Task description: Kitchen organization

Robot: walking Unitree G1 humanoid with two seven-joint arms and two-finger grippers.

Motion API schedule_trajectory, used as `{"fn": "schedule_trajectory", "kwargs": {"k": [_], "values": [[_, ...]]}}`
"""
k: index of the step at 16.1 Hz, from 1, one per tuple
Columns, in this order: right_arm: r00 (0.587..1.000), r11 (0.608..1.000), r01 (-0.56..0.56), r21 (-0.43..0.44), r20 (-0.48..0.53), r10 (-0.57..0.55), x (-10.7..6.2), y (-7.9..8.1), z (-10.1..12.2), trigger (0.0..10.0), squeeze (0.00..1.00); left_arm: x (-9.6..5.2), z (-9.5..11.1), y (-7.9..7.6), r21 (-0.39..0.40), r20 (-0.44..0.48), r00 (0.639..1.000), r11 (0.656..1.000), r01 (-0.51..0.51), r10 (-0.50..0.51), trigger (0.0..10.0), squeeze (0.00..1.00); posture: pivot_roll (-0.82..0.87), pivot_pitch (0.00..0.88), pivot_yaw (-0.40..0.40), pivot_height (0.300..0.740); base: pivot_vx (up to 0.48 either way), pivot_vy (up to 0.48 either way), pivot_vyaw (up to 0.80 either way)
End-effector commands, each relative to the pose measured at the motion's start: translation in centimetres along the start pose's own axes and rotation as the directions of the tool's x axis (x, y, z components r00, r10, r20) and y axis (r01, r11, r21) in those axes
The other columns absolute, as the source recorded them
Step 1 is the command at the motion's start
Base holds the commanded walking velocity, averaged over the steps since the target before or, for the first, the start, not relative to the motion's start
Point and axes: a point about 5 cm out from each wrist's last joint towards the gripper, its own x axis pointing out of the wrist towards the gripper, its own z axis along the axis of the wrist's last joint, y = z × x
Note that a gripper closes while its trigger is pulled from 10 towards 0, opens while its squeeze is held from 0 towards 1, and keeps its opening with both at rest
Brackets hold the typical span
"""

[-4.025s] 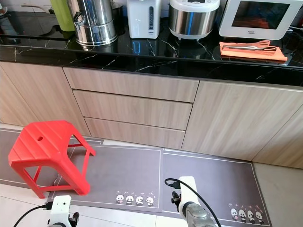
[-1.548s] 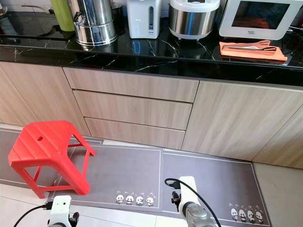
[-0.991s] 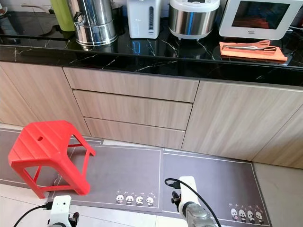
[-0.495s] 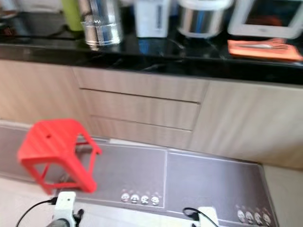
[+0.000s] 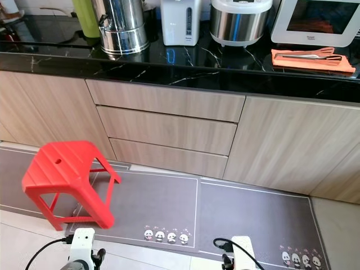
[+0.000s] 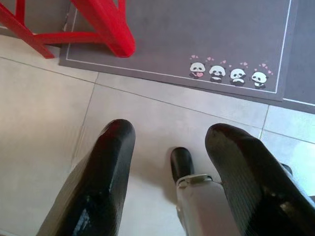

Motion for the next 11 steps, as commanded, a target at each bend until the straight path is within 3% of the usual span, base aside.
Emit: {"fn": "schedule_trajectory", "kwargs": {"k": [1, 5, 11], "values": [[1.0, 1.0, -0.008, -0.001, 0.025, 0.008, 0.37, 0.63, 1.25, 10.0, 0.0, 0.03, 0.12, 0.07, -0.031, 0.003, 1.0, 0.999, -0.012, 0.012, 10.0, 0.0, -0.01, 0.0, -0.005, 0.74, 0.0, 0.0, 0.0], [1.0, 1.0, -0.002, -0.012, 0.029, 0.002, 0.61, 1.09, 1.97, 10.0, 0.0, 0.03, 0.2, 0.23, -0.056, 0.009, 1.0, 0.998, -0.022, 0.023, 10.0, 0.0, 0.0, 0.0, -0.014, 0.74, 0.0, 0.0, 0.0], [0.999, 0.999, 0.03, -0.01, 0.016, -0.03, 0.44, 0.52, 1.38, 10.0, 0.0, -0.17, -0.54, 0.34, -0.042, -0.009, 1.0, 0.999, -0.008, 0.007, 10.0, 0.0, -0.03, 0.0, 0.017, 0.74, 0.0, 0.0, -0.69]]}}
